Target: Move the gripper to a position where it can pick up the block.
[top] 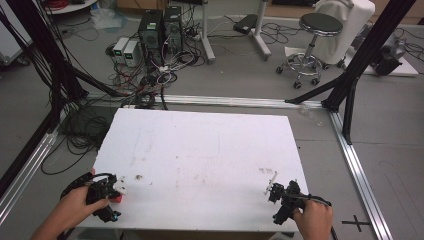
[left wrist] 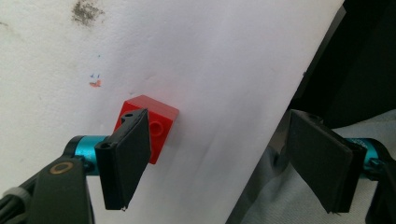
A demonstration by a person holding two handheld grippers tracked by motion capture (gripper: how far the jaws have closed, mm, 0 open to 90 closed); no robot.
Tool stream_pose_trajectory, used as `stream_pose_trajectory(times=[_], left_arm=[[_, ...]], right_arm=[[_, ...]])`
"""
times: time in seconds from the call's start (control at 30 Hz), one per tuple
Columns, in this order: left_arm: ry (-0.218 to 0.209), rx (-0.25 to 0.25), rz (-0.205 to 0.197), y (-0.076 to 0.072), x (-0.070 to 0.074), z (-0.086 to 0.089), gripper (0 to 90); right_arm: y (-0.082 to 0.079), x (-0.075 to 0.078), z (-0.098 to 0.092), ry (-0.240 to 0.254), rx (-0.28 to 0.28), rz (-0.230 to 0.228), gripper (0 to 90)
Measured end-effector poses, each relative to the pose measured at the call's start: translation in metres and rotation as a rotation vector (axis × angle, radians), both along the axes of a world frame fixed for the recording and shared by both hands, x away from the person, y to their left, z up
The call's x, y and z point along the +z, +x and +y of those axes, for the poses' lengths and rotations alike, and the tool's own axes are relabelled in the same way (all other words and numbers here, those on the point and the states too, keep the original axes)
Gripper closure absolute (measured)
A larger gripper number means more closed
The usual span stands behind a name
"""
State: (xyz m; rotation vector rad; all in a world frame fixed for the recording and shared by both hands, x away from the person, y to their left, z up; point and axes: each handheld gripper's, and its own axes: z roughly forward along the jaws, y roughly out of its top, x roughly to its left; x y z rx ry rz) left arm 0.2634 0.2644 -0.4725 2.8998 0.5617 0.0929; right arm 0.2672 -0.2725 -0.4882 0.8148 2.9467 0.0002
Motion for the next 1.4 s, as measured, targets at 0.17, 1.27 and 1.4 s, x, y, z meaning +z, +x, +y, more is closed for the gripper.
stream_pose_trajectory(times=[0.17,1.27,1.4], left_arm=[[0.001,-0.032,0.001,0.003,0.002,0.003,23.2],[0.061,-0.232,-0.024,0.029,0.019,0.018,23.3],[0.059,-0.26,-0.017,0.031,0.02,0.018,23.3]], right_arm=[[0.0,0.0,0.001,0.006,-0.001,0.001,8.9],[0.0,0.0,0.005,0.005,0.017,0.006,8.9],[0.0,0.0,0.005,0.006,0.022,0.008,8.9]])
